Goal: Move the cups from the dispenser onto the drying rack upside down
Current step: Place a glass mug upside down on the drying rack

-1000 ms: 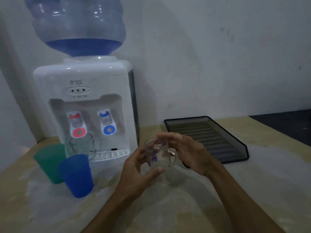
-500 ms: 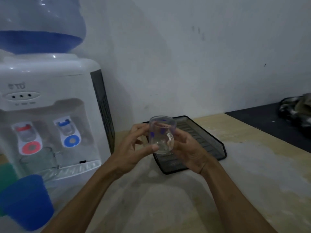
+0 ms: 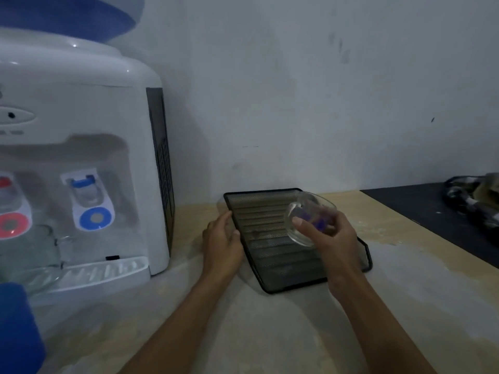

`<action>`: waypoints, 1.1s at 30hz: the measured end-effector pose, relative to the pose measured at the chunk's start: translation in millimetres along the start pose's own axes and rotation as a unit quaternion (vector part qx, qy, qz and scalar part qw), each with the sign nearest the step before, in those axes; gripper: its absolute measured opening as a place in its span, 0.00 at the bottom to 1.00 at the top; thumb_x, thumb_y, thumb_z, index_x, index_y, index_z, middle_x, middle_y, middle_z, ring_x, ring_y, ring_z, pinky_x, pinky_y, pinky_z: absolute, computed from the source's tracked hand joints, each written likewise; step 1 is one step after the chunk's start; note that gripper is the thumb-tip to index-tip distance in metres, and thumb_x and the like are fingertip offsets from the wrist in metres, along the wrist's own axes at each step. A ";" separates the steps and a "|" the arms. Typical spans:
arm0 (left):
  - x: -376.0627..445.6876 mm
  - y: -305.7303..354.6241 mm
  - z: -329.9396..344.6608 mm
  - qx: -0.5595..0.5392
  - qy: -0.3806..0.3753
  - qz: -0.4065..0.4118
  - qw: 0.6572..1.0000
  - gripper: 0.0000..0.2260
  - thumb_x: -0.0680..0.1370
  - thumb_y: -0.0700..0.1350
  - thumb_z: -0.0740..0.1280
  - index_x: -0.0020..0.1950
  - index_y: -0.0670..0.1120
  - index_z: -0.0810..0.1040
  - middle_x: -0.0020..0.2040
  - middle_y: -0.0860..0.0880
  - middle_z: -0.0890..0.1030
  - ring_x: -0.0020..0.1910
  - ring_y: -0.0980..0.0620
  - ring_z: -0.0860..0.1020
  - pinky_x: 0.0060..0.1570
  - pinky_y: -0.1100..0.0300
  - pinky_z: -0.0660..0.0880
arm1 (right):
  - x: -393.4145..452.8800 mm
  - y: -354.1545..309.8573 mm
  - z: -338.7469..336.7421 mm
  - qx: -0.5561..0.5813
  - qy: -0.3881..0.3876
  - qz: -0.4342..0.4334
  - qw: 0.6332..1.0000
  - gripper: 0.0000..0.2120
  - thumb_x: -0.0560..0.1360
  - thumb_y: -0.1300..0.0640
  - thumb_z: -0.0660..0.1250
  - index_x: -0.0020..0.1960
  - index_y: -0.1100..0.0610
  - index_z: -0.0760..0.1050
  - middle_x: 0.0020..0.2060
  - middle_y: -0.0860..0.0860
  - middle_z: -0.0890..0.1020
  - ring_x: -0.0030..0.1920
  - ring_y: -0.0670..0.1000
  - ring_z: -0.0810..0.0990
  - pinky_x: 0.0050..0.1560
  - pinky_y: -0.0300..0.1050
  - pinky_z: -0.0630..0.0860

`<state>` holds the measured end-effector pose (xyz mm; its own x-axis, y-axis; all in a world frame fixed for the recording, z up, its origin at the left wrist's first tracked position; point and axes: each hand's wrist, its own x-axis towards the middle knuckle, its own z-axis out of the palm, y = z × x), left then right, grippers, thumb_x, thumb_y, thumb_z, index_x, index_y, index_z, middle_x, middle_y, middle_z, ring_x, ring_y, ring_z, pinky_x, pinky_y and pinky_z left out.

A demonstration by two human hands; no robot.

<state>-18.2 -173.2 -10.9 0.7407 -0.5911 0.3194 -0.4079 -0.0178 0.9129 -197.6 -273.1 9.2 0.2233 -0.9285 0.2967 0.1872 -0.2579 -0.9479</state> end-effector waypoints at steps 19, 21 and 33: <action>13.3 -19.3 6.2 0.042 -0.018 -0.013 0.999 0.21 0.79 0.46 0.69 0.72 0.52 0.72 0.67 0.54 0.77 0.67 0.52 0.75 0.71 0.47 0.70 | 162.5 42.9 71.7 -0.406 0.055 -0.017 0.912 0.48 0.59 0.37 0.84 0.67 0.57 0.65 0.59 0.60 0.82 0.58 0.62 0.81 0.58 0.57 0.80; 13.3 -19.8 6.8 0.046 -0.017 -0.013 0.999 0.21 0.79 0.46 0.69 0.72 0.52 0.72 0.67 0.54 0.77 0.67 0.52 0.75 0.70 0.46 0.70 | 167.4 48.1 77.8 -0.416 0.051 -0.017 0.908 0.48 0.60 0.37 0.84 0.67 0.58 0.65 0.60 0.61 0.82 0.59 0.63 0.81 0.58 0.57 0.80; 11.9 -14.8 7.6 0.030 -0.011 -0.040 0.999 0.20 0.78 0.46 0.68 0.71 0.54 0.73 0.65 0.57 0.78 0.65 0.55 0.75 0.71 0.48 0.71 | 191.9 63.9 62.4 -0.428 -0.020 0.031 0.903 0.42 0.60 0.47 0.85 0.63 0.56 0.63 0.58 0.58 0.79 0.53 0.58 0.79 0.54 0.53 0.80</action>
<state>-7.5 -186.1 -22.6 0.7608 -0.6034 0.2390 -0.3790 -0.1141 0.9183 -83.1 -451.0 12.8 0.2458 -0.9423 0.2275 -0.6314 -0.3337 -0.7000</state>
